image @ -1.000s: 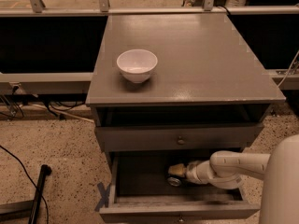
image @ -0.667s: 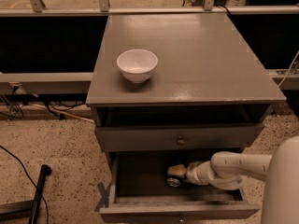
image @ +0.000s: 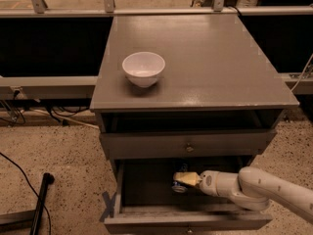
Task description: Pick pepsi can from middle drawer and place on counter
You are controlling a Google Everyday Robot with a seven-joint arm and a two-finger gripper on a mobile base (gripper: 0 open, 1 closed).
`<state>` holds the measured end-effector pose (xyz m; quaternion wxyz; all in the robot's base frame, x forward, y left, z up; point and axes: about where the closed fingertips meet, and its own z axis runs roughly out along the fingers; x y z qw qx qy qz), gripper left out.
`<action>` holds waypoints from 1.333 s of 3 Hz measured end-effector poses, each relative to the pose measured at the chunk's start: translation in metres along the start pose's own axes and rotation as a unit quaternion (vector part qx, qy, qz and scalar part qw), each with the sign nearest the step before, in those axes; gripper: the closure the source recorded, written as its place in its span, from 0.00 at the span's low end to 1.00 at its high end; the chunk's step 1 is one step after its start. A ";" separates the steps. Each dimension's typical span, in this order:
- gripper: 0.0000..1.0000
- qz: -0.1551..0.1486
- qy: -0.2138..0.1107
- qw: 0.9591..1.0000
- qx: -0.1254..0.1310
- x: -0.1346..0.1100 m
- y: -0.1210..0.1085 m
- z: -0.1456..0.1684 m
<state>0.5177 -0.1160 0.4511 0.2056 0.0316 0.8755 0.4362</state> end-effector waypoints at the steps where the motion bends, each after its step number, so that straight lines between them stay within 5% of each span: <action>1: 1.00 -0.031 -0.014 0.997 -0.063 0.011 0.039 -0.051; 2: 1.00 -0.001 0.005 0.999 -0.050 0.037 0.030 -0.099; 3: 1.00 0.056 -0.005 0.998 -0.022 0.060 -0.003 -0.147; 4: 1.00 0.064 -0.039 0.997 -0.024 0.052 -0.013 -0.188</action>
Offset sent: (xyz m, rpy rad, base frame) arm -0.1413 -0.1344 0.0444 0.0421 0.1986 -0.0640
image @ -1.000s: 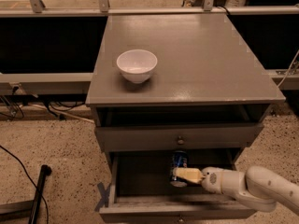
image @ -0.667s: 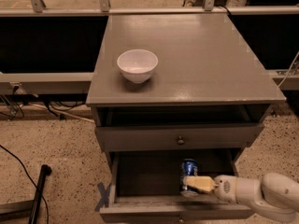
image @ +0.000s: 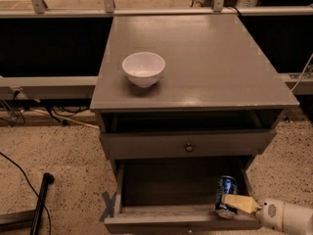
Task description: Pick pepsi can from middle drawer and place on counter
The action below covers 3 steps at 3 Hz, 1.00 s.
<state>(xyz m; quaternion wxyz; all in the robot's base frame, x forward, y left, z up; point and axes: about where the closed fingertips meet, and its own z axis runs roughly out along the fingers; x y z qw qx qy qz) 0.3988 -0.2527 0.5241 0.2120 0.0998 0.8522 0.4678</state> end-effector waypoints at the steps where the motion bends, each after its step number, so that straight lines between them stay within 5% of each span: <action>1: 1.00 0.000 0.000 1.000 0.000 0.000 0.000 0.000; 2: 1.00 -0.023 0.017 1.000 -0.001 -0.004 0.019 -0.002; 3: 1.00 -0.060 0.034 0.997 -0.016 -0.012 0.072 -0.022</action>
Offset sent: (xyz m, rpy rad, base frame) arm 0.0031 0.0139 0.0474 -0.0559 -0.0476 0.1222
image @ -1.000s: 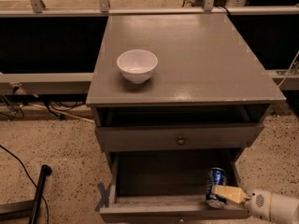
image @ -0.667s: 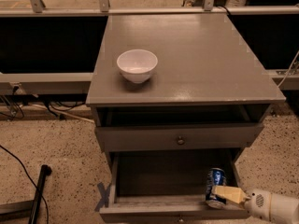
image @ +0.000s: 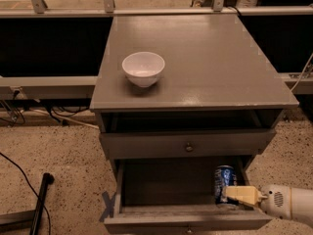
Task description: Pick pepsi can from middle drawer and place on counter
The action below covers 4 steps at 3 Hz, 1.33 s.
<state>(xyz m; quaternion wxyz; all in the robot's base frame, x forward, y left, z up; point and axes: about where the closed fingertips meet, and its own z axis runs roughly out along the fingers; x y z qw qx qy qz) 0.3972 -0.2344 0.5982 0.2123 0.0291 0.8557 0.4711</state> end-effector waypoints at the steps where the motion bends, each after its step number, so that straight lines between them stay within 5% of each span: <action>1: 1.00 -0.059 0.024 0.998 -0.011 -0.022 0.090 -0.032; 3: 1.00 -0.147 0.048 0.988 0.010 -0.092 0.253 -0.101; 4: 1.00 -0.148 0.048 0.988 0.010 -0.092 0.253 -0.101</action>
Offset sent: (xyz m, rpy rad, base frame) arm -0.0129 0.0230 0.3238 -0.1200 -0.2382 0.2407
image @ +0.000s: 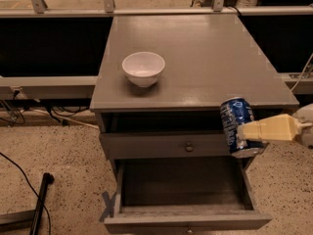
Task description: Pick pepsi can from middle drawer and place on counter
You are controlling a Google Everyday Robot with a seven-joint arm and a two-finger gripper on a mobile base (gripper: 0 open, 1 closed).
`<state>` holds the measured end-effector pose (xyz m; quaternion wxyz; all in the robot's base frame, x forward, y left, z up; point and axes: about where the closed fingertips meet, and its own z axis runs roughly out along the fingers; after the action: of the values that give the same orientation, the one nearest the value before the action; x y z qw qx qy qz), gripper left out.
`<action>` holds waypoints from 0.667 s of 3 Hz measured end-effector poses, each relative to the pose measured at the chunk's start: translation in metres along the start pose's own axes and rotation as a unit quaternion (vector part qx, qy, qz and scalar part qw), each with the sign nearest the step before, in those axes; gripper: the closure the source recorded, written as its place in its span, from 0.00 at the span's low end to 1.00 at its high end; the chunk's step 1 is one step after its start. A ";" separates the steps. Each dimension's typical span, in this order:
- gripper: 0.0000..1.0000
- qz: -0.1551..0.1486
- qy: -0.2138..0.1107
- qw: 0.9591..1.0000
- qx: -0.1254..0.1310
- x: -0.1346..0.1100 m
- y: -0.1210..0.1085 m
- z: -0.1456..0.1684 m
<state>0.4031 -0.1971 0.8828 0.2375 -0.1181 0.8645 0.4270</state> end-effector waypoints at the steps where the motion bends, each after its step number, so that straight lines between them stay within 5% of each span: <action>1: 1.00 -0.025 0.000 0.999 0.022 -0.024 0.008 -0.009; 2: 1.00 -0.051 0.000 0.997 0.054 -0.064 0.014 -0.023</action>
Offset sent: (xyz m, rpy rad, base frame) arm 0.0938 -0.0268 0.1156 -0.2246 -0.1631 -0.0272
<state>0.4452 -0.2065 0.9375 0.2652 -0.1490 0.8790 0.3671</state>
